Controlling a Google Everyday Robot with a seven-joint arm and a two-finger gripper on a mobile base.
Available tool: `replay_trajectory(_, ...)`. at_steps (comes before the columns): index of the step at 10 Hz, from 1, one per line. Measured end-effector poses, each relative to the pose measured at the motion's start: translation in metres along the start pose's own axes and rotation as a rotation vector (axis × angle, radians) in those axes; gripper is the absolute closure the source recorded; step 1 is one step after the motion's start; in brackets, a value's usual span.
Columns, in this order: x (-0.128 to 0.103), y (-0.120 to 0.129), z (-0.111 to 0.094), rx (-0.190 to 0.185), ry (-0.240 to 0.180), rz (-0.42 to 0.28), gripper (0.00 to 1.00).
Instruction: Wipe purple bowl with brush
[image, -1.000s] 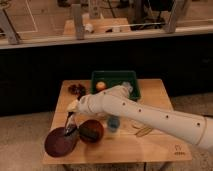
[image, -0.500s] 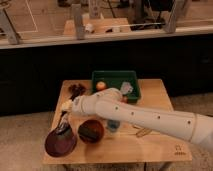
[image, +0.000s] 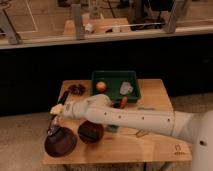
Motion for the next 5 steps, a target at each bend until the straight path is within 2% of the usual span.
replay_trajectory(2, -0.005, 0.013, 0.012, 0.028, -0.022, -0.025, 1.0)
replay_trajectory(5, -0.005, 0.023, 0.018, 0.068, -0.048, -0.046, 1.0)
